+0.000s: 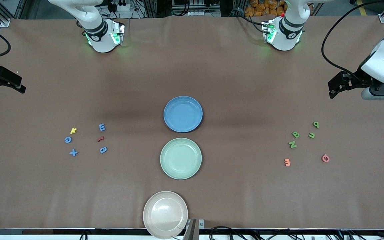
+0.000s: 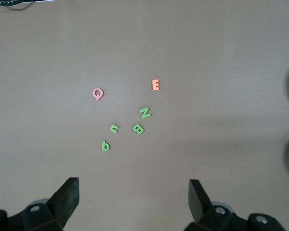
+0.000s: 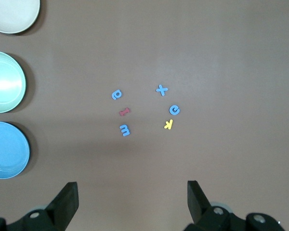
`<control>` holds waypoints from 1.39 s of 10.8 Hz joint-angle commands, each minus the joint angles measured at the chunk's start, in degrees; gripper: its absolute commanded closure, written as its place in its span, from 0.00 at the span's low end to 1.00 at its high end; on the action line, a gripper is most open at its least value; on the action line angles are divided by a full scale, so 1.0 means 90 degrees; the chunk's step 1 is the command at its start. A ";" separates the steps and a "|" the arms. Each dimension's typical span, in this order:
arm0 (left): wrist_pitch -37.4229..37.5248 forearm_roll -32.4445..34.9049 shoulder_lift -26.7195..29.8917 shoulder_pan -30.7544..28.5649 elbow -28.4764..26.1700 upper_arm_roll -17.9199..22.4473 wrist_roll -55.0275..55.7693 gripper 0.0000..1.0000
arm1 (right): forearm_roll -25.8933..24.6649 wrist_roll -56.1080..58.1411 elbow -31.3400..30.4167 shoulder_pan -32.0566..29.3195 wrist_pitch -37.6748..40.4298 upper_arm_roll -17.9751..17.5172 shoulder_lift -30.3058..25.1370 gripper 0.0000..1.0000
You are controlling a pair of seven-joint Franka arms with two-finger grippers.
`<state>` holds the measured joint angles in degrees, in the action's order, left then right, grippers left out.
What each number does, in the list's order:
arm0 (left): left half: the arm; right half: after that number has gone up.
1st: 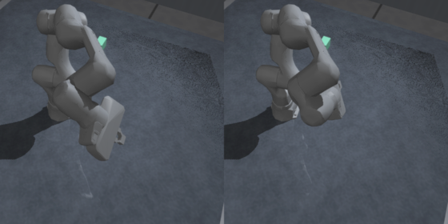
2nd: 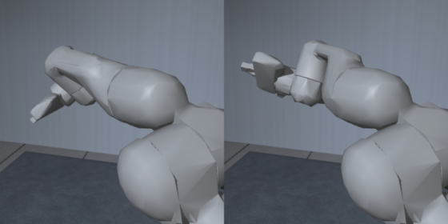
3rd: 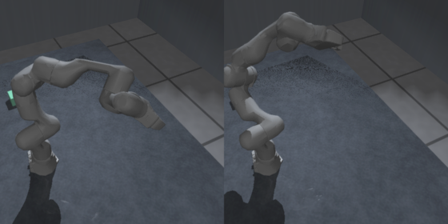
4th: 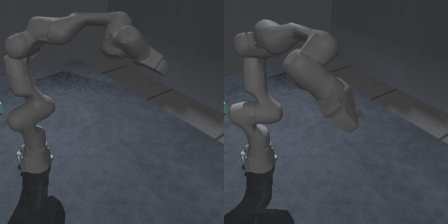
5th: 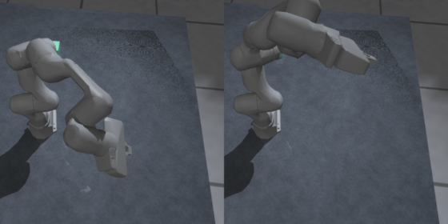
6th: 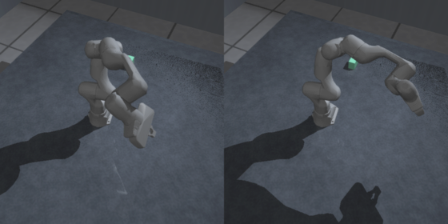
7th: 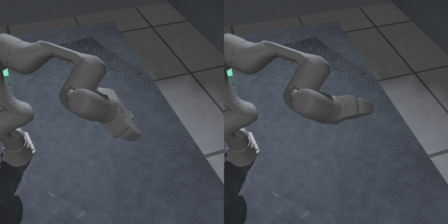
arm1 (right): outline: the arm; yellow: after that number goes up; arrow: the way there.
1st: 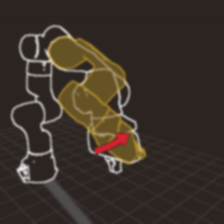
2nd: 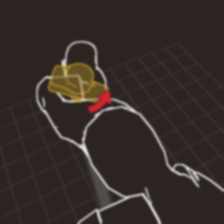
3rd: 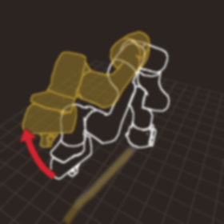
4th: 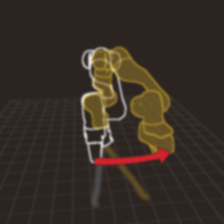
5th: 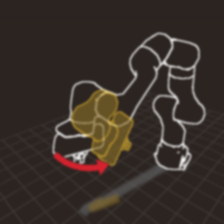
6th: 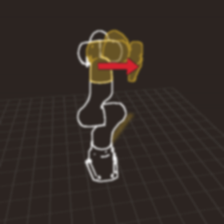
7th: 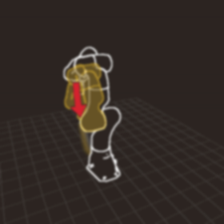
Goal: Sort letters by color into matching plates
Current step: 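Move both grippers from rest toward the two letter piles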
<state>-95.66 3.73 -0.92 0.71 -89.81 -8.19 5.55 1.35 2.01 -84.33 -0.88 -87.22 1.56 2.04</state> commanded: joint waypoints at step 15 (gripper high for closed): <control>-0.1830 0.0103 -0.0191 -0.0088 -0.2362 -0.0047 0.0087 0.00 | 0.0026 0.0313 -0.1153 0.0048 -0.0784 -0.0056 0.0564 0.00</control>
<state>-107.47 3.73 -6.21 0.45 -103.60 -8.31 6.22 1.42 3.08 -90.17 -0.19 -89.95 1.10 6.64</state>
